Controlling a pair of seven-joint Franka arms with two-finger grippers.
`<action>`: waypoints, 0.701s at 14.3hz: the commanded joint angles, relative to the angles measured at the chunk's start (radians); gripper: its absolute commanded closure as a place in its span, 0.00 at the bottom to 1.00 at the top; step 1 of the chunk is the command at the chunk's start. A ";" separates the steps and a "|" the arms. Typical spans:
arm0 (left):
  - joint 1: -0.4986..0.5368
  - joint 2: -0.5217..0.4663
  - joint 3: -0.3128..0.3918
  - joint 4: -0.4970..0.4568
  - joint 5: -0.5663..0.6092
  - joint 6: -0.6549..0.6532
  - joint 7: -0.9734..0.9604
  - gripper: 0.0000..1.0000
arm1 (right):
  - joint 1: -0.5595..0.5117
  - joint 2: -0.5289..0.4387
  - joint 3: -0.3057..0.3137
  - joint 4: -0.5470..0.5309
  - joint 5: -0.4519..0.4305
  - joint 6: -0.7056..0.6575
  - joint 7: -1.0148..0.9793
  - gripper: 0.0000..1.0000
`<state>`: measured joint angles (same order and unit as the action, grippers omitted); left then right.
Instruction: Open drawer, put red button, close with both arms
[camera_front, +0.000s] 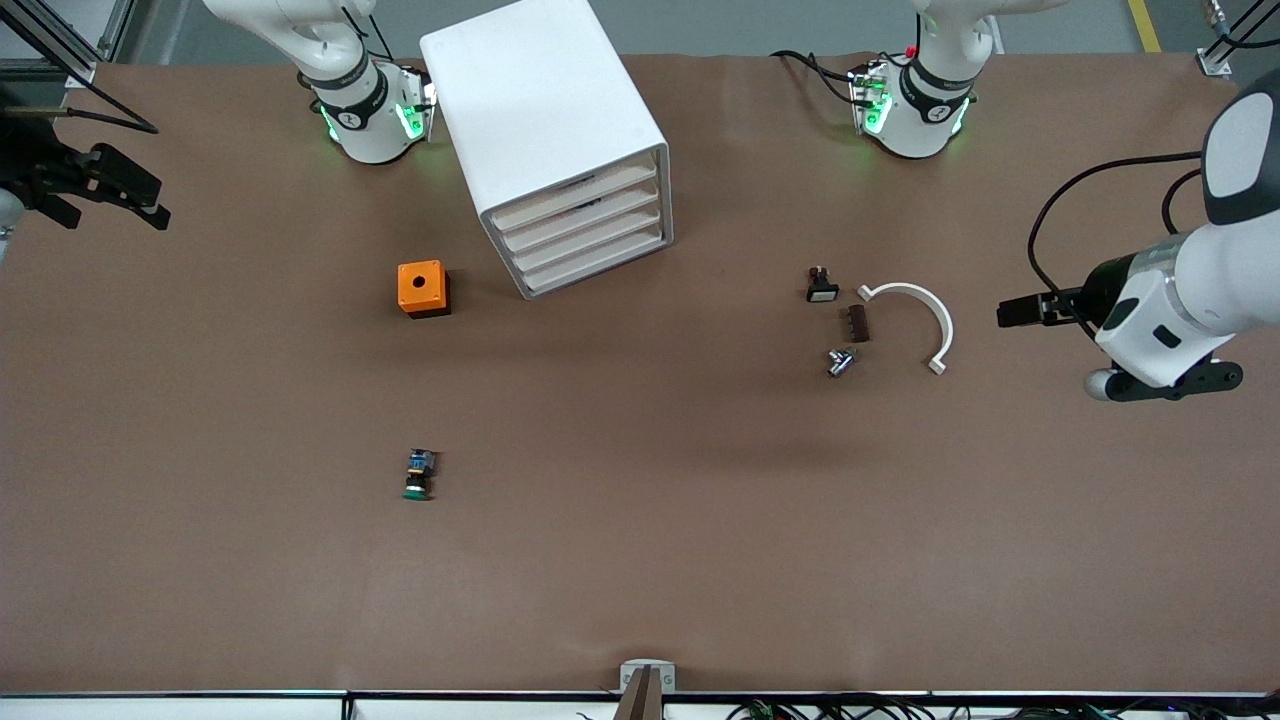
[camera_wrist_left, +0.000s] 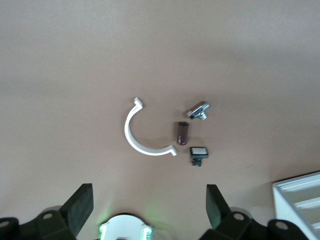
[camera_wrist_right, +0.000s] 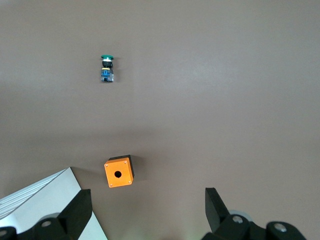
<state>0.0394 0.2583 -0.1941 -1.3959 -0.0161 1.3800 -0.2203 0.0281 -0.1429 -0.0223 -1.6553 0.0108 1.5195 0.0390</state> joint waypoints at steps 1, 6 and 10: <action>-0.042 -0.154 0.063 -0.194 0.028 0.078 0.062 0.01 | 0.019 -0.024 0.001 -0.018 -0.022 0.001 -0.017 0.00; -0.042 -0.388 0.085 -0.550 0.028 0.338 0.099 0.01 | 0.018 -0.023 -0.002 -0.017 -0.034 0.007 -0.059 0.00; -0.030 -0.418 0.085 -0.562 0.028 0.390 0.099 0.01 | 0.018 -0.024 -0.002 -0.017 -0.012 0.005 -0.045 0.00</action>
<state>0.0044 -0.1231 -0.1147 -1.9347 -0.0050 1.7319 -0.1387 0.0419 -0.1432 -0.0221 -1.6553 -0.0048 1.5206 -0.0062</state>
